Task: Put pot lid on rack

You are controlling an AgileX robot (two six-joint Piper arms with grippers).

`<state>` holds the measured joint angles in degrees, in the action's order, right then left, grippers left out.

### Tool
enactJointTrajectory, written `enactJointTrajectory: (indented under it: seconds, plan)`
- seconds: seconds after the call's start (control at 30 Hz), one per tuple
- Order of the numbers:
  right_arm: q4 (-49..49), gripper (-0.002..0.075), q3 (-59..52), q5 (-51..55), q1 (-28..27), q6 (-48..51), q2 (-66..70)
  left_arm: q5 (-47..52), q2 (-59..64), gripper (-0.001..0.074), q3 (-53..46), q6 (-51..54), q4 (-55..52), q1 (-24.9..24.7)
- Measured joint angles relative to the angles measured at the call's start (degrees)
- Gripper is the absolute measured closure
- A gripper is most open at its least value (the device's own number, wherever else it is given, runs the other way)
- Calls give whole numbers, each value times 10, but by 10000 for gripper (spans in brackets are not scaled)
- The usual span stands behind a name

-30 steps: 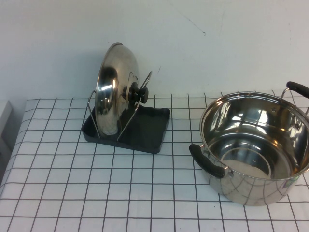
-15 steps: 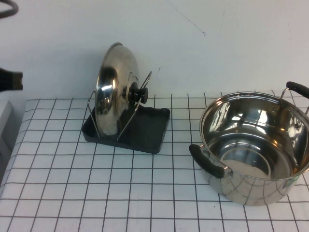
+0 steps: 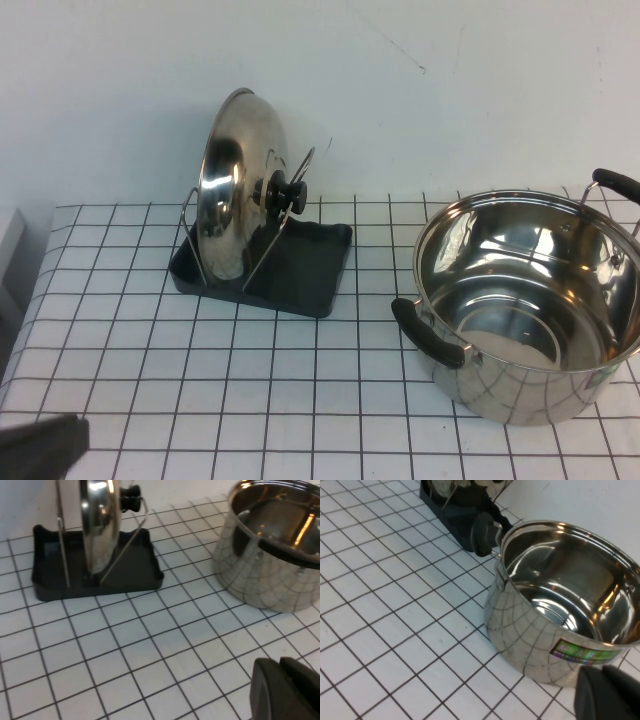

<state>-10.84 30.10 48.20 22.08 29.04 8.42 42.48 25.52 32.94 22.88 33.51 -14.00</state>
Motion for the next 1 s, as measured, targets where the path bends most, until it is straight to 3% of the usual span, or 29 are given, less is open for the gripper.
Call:
enactJointTrajectory:
  seconds: [0.27,0.8,1.0]
  plan:
    - [-9,727,-41,-28,0,7,-24,-8,-98,736,-61,51,65,0]
    - [-10,727,-42,0,0,7,-24,-11,-104,736,-62,55,70,0]
    - [-10,727,-42,1,0,7,-24,-72,-112,736,-76,98,-70,0]
